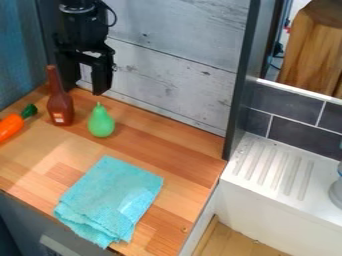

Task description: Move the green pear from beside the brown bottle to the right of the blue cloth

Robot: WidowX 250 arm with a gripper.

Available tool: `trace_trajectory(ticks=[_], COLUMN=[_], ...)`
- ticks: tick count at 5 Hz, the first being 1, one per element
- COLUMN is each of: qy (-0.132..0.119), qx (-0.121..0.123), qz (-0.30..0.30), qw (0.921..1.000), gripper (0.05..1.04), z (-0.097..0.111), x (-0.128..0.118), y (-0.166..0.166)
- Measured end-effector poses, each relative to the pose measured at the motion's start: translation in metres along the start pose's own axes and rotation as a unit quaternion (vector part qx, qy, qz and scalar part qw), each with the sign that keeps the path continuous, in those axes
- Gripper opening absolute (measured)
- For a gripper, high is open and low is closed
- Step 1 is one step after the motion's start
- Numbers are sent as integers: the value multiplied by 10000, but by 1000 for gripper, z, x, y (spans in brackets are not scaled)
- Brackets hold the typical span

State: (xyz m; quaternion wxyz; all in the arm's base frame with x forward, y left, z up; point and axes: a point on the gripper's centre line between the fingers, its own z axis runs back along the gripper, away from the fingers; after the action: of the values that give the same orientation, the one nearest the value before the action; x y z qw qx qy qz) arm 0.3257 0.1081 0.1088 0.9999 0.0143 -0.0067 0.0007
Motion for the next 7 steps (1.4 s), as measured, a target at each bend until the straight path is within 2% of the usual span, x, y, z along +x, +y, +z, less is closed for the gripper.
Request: trace_trajectory(ticks=[1,3,4,7], qy=[195,349,415,559], qx=[-70,-64,44,-71], qz=[-25,-196,-199,-444], qw=[9998,9992,9989,9974], gripper=[1000,1000,1000,1000], z=[-13,-28,-33,-55], x=[-2,5,8,22], y=[-2,1,6,8])
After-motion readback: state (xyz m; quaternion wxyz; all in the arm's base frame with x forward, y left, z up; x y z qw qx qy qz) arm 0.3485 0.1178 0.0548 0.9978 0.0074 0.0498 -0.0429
